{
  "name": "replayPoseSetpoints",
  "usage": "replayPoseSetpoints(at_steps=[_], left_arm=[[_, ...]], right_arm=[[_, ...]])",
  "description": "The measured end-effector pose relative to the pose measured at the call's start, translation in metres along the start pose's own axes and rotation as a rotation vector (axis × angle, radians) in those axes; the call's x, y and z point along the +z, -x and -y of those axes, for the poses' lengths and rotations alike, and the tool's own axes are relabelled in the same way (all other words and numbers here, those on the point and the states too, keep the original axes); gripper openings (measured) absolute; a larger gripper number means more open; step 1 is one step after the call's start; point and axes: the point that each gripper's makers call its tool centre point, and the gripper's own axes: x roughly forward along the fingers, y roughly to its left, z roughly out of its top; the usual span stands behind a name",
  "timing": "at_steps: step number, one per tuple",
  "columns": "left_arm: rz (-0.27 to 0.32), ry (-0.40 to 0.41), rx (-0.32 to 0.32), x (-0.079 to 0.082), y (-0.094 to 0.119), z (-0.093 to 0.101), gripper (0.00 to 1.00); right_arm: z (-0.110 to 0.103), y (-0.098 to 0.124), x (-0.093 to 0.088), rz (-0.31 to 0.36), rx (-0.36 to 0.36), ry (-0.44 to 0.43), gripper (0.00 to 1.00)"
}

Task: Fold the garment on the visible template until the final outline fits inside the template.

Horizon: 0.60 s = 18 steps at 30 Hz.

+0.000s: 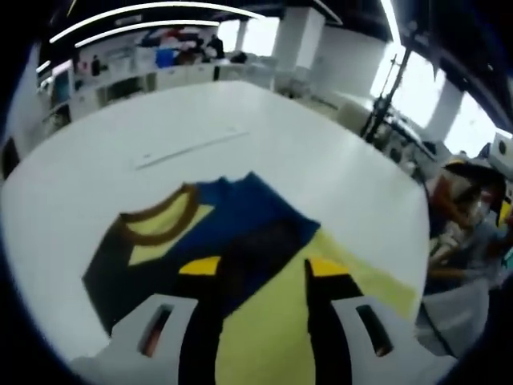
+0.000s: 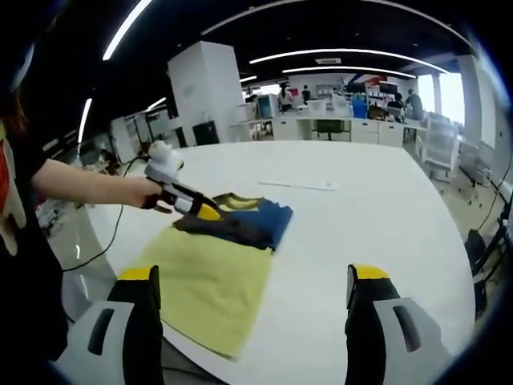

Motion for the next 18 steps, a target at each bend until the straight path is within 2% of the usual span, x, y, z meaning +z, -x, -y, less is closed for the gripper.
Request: replayPoseSetpoints(at_steps=[10,18], left_arm=[[0.04,0.0,-0.007,-0.014,0.054,0.002,0.52],[0.061,0.031,0.01,-0.033,0.114,0.0,0.67]], right_arm=[[-0.004,0.0,0.007,0.013,0.016,0.014,0.96],[-0.002,0.004,0.007,0.016,0.008,0.013,0.96]])
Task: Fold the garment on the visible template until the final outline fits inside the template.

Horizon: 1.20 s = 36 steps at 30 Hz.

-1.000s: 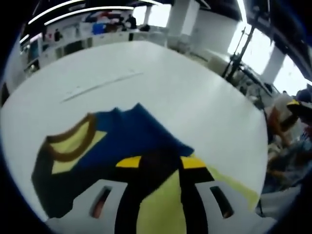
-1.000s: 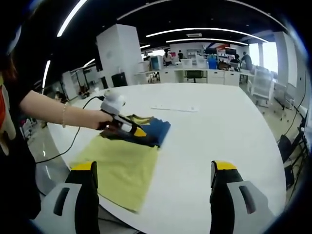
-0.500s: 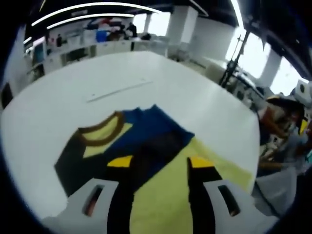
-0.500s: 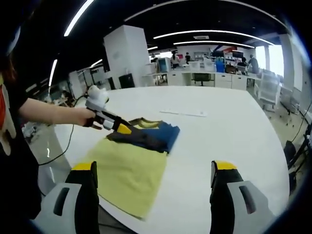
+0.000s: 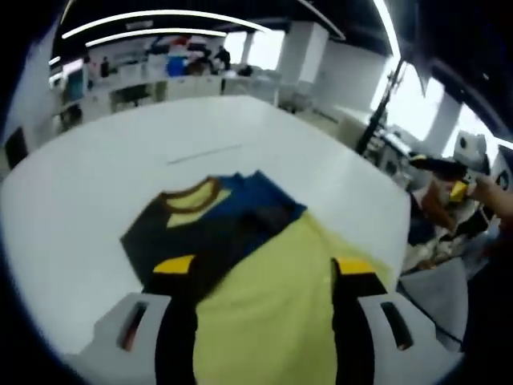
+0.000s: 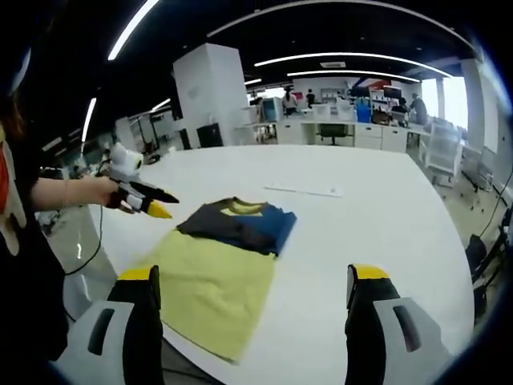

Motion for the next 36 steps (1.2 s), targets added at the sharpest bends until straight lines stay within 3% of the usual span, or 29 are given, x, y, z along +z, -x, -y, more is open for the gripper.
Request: replayPoseSetpoints(at_steps=[5,12,19,25,36], left_arm=[[-0.018,-0.001,0.038,-0.01,0.026,-0.007,0.79],[0.015,0.044,0.054,-0.01,0.051,-0.007,0.85],[-0.024,-0.014,0.064,-0.017,0.073,-0.003,0.95],[0.026,0.043,0.048,-0.013,0.09,-0.002,0.97],[0.014,0.051,0.067,-0.02,0.107,-0.002,0.99]], right_arm=[[-0.001,-0.001,0.003,0.003,0.003,0.003,0.96],[-0.007,-0.005,0.007,0.005,0.02,0.015,0.96],[-0.011,-0.006,0.009,0.002,0.033,0.021,0.96],[-0.013,-0.005,0.012,0.007,0.033,0.025,0.96],[-0.021,-0.004,0.015,0.006,0.043,0.041,0.97]])
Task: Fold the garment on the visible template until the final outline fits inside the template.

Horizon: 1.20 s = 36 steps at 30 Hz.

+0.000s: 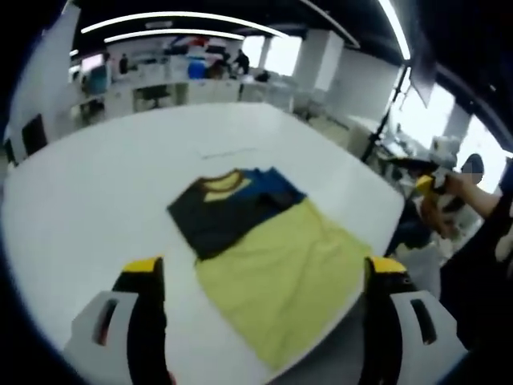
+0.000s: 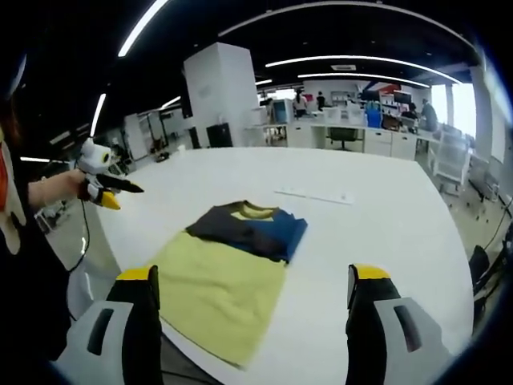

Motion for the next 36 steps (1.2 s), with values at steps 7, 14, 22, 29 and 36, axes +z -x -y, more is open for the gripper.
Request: replayPoseSetpoints(at_steps=[7,14,22,29,36], left_arm=[[0.006,-0.004,-0.004,0.002,0.002,0.003,0.99],[0.004,-0.021,-0.025,0.006,-0.005,0.01,0.99],[0.004,-0.032,-0.083,0.013,-0.024,0.024,0.99],[-0.027,-0.043,-0.138,0.01,-0.05,0.033,0.99],[-0.072,-0.104,-0.181,0.005,-0.087,0.04,0.96]], right_arm=[[-0.005,0.001,0.001,0.004,0.005,0.003,0.97],[-0.005,0.003,0.002,0.009,0.002,0.005,0.97],[-0.003,0.004,0.003,0.008,-0.006,0.014,0.97],[-0.002,0.001,0.0,-0.002,-0.005,0.014,0.97],[0.004,-0.001,-0.003,-0.008,-0.013,0.006,0.97]])
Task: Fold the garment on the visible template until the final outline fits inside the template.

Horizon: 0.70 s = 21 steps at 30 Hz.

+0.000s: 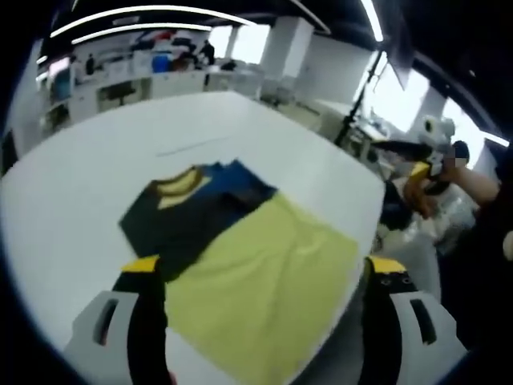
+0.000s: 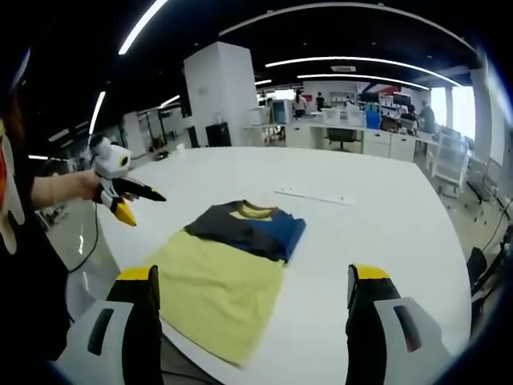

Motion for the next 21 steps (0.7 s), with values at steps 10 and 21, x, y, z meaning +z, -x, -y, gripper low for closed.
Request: replayPoseSetpoints(at_steps=[10,21], left_arm=[[-0.018,-0.024,-0.043,0.013,-0.054,-0.011,0.87],[-0.003,-0.169,-0.034,0.032,-0.112,-0.021,0.64]], right_arm=[[0.009,-0.002,-0.01,-0.014,-0.015,-0.027,0.97],[0.024,0.001,-0.021,-0.027,-0.047,-0.055,0.97]])
